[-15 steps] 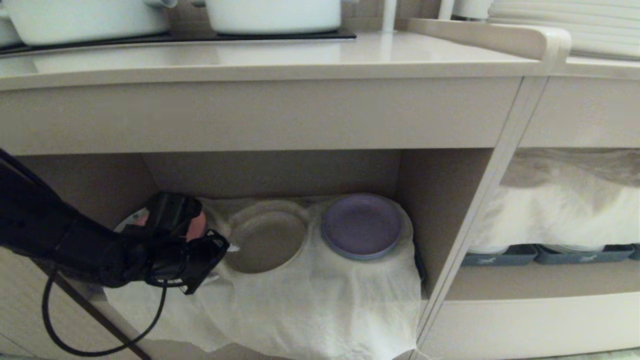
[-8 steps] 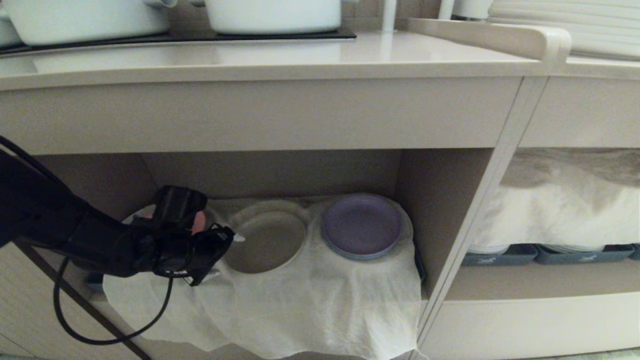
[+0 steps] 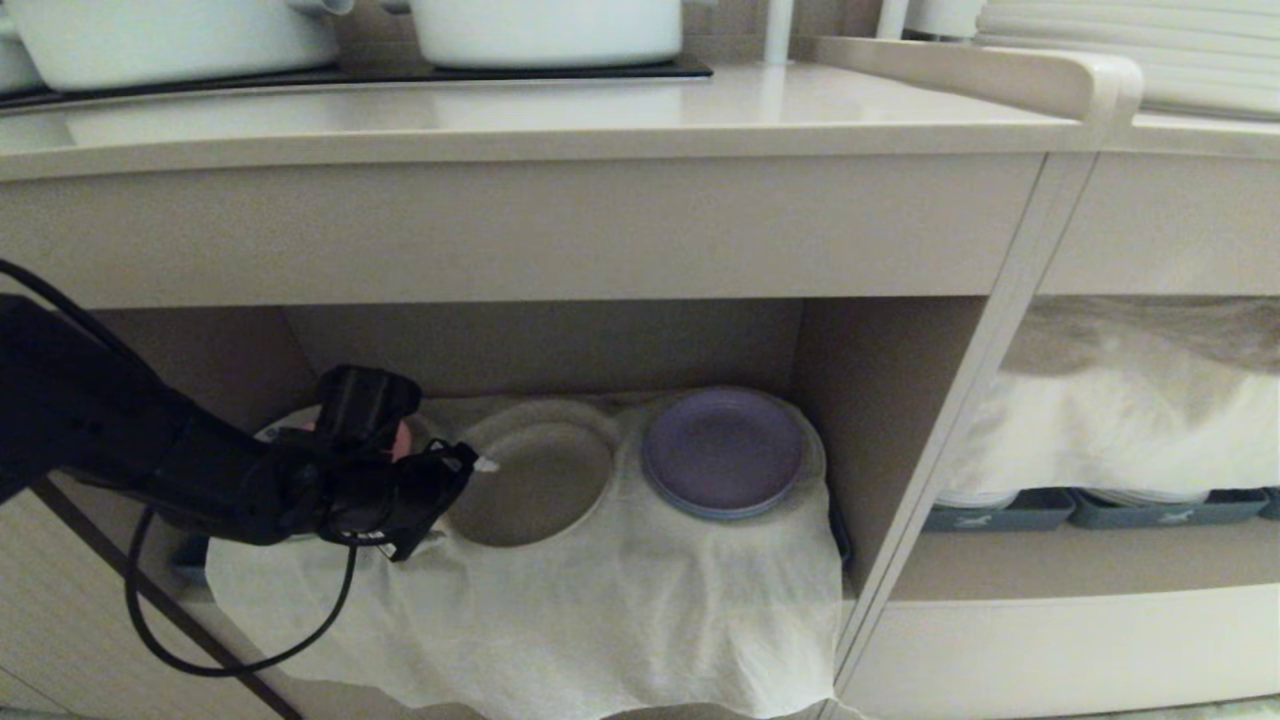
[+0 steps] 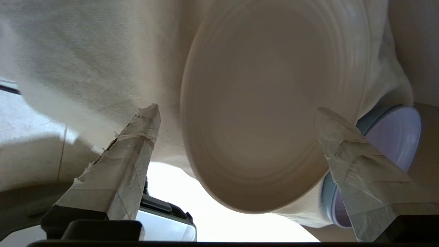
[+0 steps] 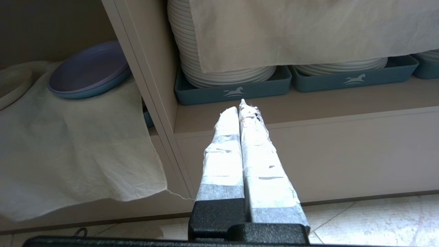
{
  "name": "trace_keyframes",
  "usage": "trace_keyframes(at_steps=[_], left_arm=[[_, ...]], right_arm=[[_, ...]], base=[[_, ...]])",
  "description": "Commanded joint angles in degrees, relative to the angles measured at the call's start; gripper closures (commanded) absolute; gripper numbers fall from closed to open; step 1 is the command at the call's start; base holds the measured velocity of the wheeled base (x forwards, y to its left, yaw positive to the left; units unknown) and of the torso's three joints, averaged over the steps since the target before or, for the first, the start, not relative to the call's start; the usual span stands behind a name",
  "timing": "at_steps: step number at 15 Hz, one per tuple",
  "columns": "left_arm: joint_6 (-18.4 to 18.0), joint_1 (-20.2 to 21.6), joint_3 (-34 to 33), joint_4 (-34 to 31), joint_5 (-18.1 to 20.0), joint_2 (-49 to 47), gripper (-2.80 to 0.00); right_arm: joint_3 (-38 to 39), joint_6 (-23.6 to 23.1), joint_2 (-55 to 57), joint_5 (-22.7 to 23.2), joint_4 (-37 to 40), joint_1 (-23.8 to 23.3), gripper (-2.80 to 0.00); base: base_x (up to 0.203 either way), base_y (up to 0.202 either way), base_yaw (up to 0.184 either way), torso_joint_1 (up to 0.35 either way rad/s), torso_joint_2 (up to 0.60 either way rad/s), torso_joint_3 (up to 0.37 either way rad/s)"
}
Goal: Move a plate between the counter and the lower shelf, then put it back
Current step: Pick up the plate in the cupboard
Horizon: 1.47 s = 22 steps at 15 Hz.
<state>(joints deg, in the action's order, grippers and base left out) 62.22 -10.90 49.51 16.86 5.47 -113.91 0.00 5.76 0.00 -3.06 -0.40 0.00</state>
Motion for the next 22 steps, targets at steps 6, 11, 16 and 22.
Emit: trace_keyframes(at_steps=[6, 11, 16, 22], left_arm=[[0.2, -0.5, 0.8, 0.1, -0.1, -0.9, -2.8], [0.0, -0.5, 1.0, 0.0, -0.5, -1.2, -2.8], [0.0, -0.6, 1.0, 0.1, -1.0, -1.3, -2.8], [0.0, -0.6, 1.2, 0.0, -2.0, -1.7, 0.0]], right_arm=[[0.0, 0.0, 0.0, 0.0, 0.0, 0.0, 0.0], [0.0, 0.0, 0.0, 0.0, 0.0, 0.0, 0.0], [0.0, 0.0, 0.0, 0.0, 0.0, 0.0, 0.0], [0.0, 0.0, 0.0, 0.0, 0.0, 0.0, 0.0]], base=[[0.0, 0.0, 0.0, 0.0, 0.0, 0.0], [0.0, 0.0, 0.0, 0.0, 0.0, 0.0], [0.0, 0.0, 0.0, 0.0, 0.0, 0.0], [0.0, 0.0, 0.0, 0.0, 0.0, 0.0]])
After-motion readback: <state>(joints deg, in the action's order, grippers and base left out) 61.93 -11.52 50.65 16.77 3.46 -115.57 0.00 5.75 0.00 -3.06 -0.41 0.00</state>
